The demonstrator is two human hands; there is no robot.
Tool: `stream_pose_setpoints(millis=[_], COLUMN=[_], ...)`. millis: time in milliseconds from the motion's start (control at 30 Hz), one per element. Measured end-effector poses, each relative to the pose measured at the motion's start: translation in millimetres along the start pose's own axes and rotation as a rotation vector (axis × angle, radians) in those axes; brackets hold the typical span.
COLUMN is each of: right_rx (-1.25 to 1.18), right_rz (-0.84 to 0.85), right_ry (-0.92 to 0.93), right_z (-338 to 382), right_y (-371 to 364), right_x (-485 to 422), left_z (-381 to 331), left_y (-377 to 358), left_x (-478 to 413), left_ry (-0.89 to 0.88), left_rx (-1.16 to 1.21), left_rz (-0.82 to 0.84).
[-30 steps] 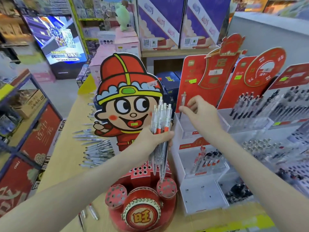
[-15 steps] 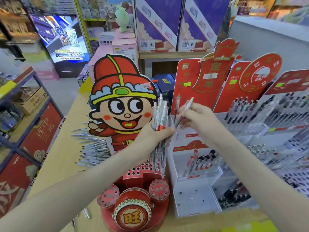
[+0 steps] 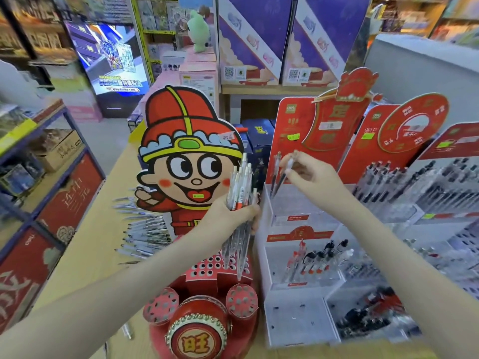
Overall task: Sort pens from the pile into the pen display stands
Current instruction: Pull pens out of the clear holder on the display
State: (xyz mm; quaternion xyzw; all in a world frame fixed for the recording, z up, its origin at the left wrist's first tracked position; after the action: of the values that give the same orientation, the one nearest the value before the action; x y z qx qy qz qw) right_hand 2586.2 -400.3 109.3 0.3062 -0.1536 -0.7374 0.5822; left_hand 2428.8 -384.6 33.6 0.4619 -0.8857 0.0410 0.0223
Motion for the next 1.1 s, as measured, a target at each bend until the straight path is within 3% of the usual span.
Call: stream_pose_setpoints(millis=[367,533,633,700,867,967,1100], right_rx=[0.159,0.108,-0.123,-0.206,-0.334,-0.486,-0.349], right_rz=[0.042,-0.163,0.087,0.117,-0.007,-0.254,-0.39], right_ry=[-0.12,-0.115,-0.197,-0.236,-0.248,-0.196,-0.028], right_z=[-17,4,11,7,5,4,16], right_y=[-18,-8,-48,-57,-27,27,56], right_x=[-4,19,34,38,36,30,26], left_z=[7,3,-2,-5,-5,-2,-1], left_y=[-5,-7,-15,-22,-15,-2,-1], left_x=[-3,0,1,3,2,1,5], left_ry=[0.013,-0.005,-0.039,-0.065,-0.013,0.025,0.026], left_rx=[0.054,0.108,0.087,0.062,0.092,0.135,0.106], left_rz=[0.045,0.064,0.139,0.188,0.137,0.059,0.062])
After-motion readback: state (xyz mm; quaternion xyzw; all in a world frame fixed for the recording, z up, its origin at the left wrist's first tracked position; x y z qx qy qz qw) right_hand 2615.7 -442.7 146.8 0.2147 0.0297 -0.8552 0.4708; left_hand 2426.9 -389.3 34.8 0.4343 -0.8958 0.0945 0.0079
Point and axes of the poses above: each hand's wrist, its own x-axis away from the middle knuckle, its own y-axis out of the back of the hand, z = x × y, the point moved 10 cm from there along -x, towards the middle knuckle, and after that the axes turned 1 degree about -y, right-handed, at the moved point
